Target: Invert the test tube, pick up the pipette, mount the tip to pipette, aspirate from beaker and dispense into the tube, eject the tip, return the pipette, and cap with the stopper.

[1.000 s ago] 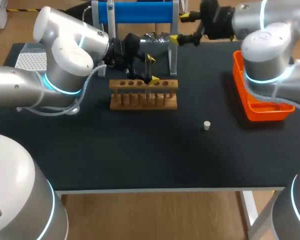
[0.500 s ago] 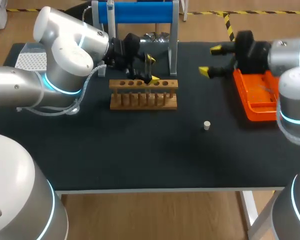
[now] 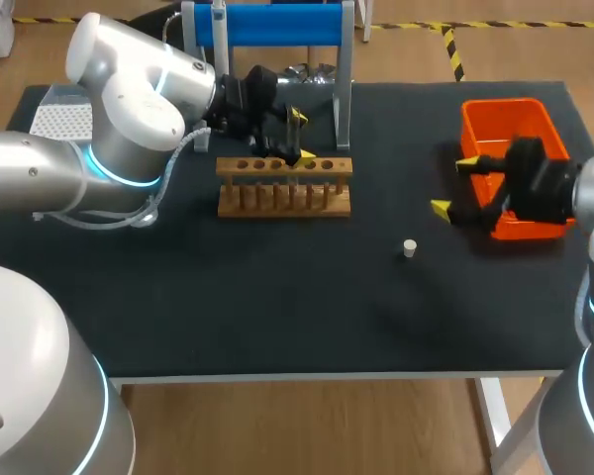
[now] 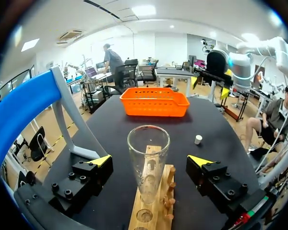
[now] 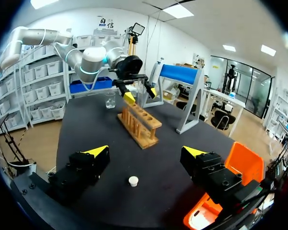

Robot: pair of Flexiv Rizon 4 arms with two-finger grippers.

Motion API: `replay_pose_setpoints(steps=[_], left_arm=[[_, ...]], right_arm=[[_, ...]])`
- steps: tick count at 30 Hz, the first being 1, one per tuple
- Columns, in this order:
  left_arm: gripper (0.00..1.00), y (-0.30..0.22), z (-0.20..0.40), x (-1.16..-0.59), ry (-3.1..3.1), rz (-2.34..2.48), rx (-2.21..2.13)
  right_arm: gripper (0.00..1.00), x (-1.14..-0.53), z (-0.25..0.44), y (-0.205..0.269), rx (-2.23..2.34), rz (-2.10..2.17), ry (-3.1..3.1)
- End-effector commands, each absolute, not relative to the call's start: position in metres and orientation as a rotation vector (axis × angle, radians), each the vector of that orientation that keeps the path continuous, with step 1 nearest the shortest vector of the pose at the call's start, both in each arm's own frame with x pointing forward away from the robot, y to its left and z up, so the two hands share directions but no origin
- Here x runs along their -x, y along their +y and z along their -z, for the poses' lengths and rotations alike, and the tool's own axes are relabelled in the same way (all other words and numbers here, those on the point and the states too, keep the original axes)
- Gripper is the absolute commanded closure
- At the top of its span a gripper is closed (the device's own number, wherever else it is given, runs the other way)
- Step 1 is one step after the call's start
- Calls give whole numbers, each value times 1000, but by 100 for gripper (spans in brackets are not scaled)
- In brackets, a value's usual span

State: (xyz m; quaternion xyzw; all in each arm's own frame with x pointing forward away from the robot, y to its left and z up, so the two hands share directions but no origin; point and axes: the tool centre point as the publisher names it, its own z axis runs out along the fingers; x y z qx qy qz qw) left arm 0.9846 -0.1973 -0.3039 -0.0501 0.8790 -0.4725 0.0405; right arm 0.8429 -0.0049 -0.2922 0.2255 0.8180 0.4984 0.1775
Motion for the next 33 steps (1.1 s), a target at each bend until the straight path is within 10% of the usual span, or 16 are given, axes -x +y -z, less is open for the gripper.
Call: replay_pose_setpoints(steps=[1, 26, 33], left_arm=[[0, -198, 304, -984, 2692, 1445, 155], [0, -198, 304, -984, 2692, 1445, 155], [0, -198, 304, -984, 2692, 1445, 155]], right_arm=[[0, -829, 312, -1, -630, -1408, 2285], [0, -817, 389, 22, -724, -1324, 2347], [15, -824, 401, 25, -770, -1304, 2364]])
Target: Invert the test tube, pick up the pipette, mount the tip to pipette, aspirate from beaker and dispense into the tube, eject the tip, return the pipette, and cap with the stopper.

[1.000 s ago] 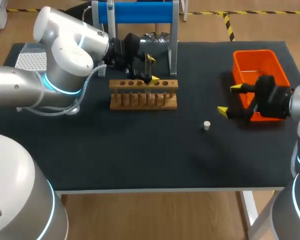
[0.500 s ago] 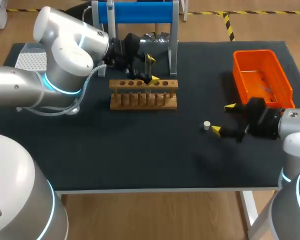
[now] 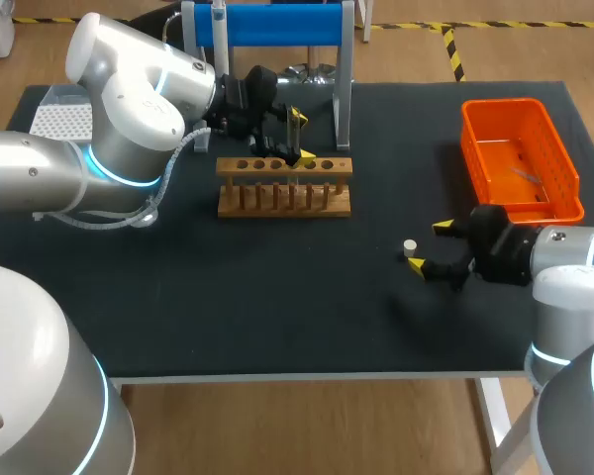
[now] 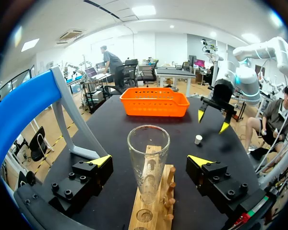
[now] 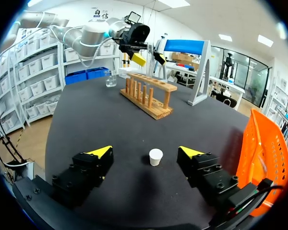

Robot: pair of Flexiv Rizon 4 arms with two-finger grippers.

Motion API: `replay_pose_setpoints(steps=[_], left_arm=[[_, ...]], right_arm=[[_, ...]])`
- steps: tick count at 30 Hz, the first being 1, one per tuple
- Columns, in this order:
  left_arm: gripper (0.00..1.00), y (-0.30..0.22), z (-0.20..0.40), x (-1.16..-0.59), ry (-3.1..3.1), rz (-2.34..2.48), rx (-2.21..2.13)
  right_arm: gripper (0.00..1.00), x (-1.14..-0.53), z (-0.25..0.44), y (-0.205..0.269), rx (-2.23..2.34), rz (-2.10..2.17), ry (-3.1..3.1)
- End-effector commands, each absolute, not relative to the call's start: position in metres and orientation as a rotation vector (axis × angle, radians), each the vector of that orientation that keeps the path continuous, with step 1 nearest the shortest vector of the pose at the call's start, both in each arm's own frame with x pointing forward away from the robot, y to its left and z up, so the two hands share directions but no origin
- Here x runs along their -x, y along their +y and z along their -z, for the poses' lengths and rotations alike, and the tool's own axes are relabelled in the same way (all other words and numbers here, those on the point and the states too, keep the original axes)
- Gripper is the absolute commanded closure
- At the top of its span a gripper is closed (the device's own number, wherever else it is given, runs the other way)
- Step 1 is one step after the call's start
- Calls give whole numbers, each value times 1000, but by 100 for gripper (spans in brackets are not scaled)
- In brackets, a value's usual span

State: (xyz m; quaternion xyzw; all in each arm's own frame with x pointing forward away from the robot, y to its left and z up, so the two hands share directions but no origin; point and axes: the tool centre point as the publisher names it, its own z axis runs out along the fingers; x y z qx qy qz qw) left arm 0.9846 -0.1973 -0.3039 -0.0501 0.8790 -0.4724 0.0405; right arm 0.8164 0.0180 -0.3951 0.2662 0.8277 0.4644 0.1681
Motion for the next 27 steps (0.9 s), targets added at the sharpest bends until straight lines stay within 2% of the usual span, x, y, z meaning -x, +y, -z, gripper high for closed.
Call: replay_pose_setpoints(steps=[1, 4, 11, 12, 13, 15, 27], left_arm=[[0, -198, 304, -984, 2692, 1445, 155], [0, -198, 304, -984, 2692, 1445, 155], [0, -198, 304, -984, 2692, 1445, 155], [0, -198, 304, -984, 2692, 1445, 155], [0, -198, 304, -984, 2692, 1445, 155], [0, -198, 304, -984, 2692, 1445, 155], [0, -198, 304, -984, 2692, 1445, 155]], right_arm=[[15, -825, 401, 26, -770, -1304, 2365], [14, -826, 403, 27, -768, -1299, 2371], [23, -830, 407, 28, -784, -1295, 2369], [27, -831, 407, 28, -788, -1296, 2368], [40, -831, 408, 28, -789, -1296, 2368], [50, -832, 409, 28, -791, -1293, 2368], [50, -836, 415, 31, -799, -1283, 2375]])
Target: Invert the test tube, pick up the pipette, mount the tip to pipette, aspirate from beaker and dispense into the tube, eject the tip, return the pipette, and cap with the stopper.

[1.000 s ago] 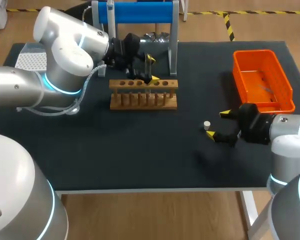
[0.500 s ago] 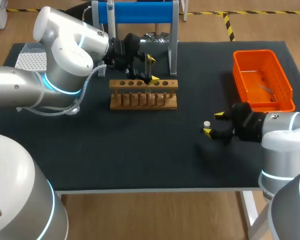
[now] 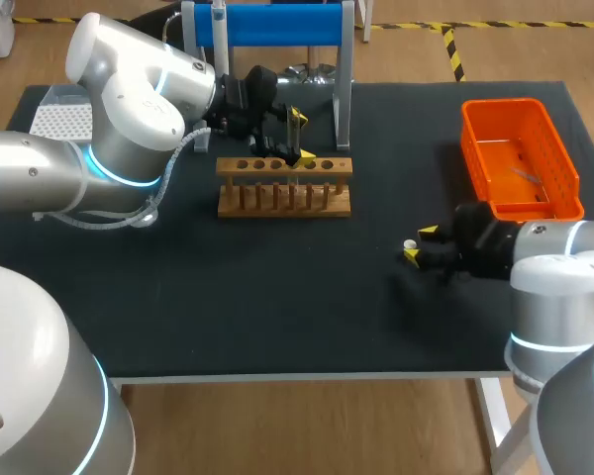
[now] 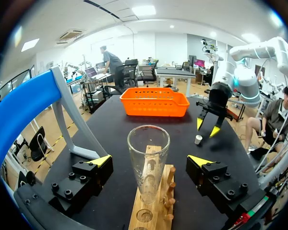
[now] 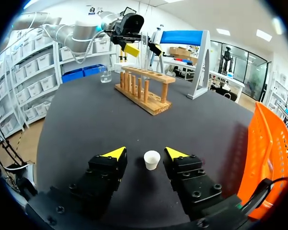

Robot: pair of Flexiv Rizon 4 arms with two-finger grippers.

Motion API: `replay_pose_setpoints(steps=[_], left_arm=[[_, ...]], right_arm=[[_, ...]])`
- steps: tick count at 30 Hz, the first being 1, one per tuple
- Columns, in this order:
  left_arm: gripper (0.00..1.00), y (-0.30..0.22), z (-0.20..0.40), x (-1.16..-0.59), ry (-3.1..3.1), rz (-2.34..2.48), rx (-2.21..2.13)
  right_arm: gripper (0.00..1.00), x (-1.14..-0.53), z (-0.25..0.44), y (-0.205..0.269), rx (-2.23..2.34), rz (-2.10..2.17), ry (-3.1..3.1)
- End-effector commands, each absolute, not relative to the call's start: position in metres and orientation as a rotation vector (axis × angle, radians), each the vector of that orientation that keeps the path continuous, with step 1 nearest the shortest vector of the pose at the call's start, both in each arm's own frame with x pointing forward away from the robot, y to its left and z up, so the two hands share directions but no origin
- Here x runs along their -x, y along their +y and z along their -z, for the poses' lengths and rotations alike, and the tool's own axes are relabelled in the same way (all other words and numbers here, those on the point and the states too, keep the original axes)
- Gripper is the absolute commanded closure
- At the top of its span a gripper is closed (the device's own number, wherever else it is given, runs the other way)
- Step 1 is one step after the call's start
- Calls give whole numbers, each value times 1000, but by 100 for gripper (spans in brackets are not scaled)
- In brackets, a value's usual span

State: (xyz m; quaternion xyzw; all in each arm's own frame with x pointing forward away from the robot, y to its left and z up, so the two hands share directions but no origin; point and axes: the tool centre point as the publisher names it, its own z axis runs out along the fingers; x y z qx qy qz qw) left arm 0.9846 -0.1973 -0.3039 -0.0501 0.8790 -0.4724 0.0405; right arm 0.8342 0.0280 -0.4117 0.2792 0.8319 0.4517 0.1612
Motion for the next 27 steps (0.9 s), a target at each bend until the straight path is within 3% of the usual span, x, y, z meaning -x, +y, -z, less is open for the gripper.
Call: replay_pose_setpoints(steps=[1, 27], left_arm=[[0, -198, 304, -984, 2692, 1445, 155], [0, -198, 304, -984, 2692, 1445, 155]], right_arm=[[50, -836, 415, 32, -800, -1281, 2376], [52, -843, 425, 34, -818, -1256, 2387]])
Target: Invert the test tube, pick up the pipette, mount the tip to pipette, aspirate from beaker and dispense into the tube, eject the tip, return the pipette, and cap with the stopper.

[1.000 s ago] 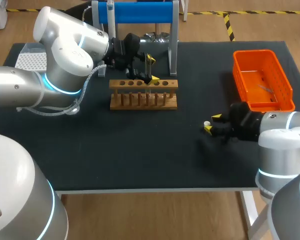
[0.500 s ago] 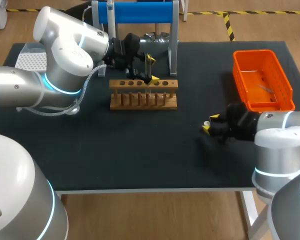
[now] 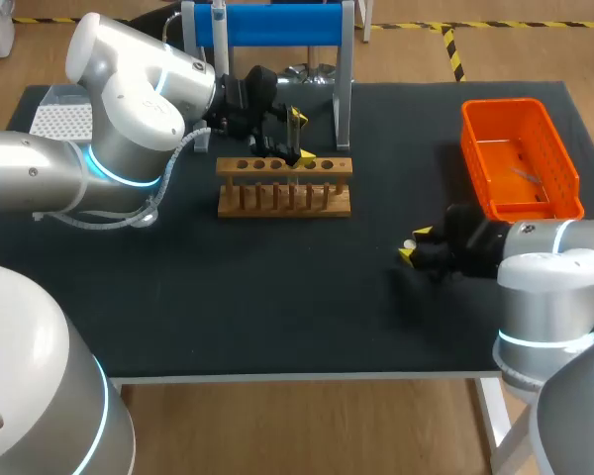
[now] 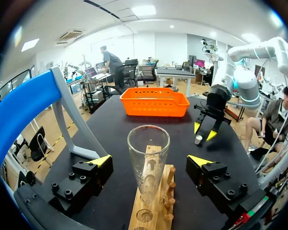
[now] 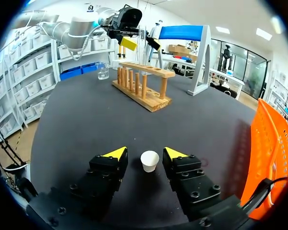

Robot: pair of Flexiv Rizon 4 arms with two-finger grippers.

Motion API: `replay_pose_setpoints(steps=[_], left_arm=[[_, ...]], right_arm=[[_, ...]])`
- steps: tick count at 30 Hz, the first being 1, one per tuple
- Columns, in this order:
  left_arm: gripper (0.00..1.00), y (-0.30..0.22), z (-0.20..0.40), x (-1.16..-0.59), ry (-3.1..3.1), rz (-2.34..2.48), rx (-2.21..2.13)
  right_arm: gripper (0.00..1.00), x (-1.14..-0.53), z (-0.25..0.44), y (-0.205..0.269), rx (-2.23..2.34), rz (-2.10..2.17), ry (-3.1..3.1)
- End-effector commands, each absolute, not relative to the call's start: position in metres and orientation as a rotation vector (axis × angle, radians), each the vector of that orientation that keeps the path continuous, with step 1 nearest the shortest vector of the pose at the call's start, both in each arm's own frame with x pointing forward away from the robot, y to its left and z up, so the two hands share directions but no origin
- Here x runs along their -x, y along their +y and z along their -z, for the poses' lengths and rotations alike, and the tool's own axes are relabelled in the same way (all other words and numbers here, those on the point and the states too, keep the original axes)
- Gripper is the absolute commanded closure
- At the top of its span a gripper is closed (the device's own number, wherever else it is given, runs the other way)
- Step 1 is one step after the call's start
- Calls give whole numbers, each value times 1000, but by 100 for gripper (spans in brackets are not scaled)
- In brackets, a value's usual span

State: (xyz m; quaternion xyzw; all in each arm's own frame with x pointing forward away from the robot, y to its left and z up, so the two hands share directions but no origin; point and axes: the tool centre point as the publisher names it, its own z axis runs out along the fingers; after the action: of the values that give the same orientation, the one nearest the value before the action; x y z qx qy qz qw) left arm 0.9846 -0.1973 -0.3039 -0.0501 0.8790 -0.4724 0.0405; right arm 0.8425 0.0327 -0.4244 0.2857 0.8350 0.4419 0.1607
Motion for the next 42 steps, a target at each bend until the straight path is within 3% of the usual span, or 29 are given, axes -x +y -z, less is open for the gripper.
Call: replay_pose_setpoints(steps=[1, 42], left_arm=[[0, -198, 304, -984, 2692, 1445, 155], [0, -198, 304, -984, 2692, 1445, 155]], right_arm=[[53, -844, 425, 34, -818, -1255, 2387], [56, -847, 430, 34, -828, -1239, 2384]])
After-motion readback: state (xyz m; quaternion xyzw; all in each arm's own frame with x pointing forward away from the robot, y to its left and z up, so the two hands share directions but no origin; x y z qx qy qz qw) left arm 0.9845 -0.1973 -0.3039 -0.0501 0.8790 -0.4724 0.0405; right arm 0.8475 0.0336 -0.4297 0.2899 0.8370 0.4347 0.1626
